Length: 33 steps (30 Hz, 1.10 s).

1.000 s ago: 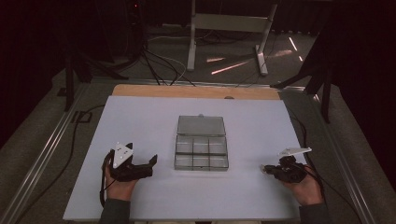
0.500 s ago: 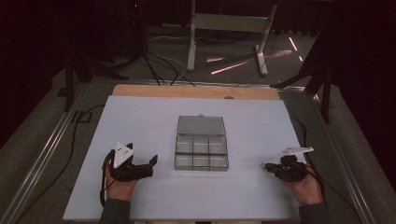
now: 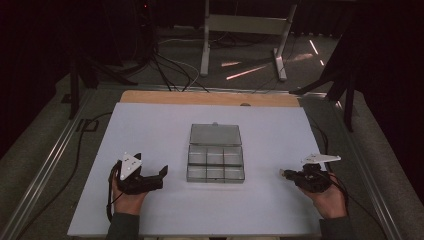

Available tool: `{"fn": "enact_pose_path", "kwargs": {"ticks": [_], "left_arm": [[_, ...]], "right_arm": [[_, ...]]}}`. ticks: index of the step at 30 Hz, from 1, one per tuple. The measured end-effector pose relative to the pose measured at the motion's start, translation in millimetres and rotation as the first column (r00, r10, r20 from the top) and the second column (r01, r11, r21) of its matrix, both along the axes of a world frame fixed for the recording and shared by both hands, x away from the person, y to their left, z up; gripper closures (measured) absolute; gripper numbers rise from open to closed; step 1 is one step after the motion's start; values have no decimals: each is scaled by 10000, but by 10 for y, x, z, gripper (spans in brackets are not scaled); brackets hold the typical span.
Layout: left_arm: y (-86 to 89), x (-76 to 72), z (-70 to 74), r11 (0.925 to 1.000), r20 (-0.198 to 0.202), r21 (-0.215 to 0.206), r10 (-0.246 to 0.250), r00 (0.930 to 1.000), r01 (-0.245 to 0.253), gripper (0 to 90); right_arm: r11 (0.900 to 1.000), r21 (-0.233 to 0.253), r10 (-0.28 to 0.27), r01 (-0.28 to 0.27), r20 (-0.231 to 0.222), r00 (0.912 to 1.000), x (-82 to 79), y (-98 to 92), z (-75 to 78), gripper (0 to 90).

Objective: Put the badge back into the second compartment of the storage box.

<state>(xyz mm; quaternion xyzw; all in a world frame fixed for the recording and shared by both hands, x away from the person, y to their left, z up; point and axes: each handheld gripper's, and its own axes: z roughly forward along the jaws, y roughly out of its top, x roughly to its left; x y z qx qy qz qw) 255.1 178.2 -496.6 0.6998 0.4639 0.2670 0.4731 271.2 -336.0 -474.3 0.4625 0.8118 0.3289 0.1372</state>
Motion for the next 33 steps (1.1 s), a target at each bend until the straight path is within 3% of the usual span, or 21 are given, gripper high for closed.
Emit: {"fn": "enact_pose_path", "kwargs": {"ticks": [15, 33], "left_arm": [[-2, 1, -2, 10000, -32, 29, -13, 10000, 13, 7], [-5, 6, -1, 10000, -128, 50, 22, 9999, -21, 8]], "right_arm": [[9998, 216, -34, 23, 522, 9986, 55, 50, 205, 874], [9990, 384, 186, -228, 1057, 9942, 187, 268, 426, 874]]}}
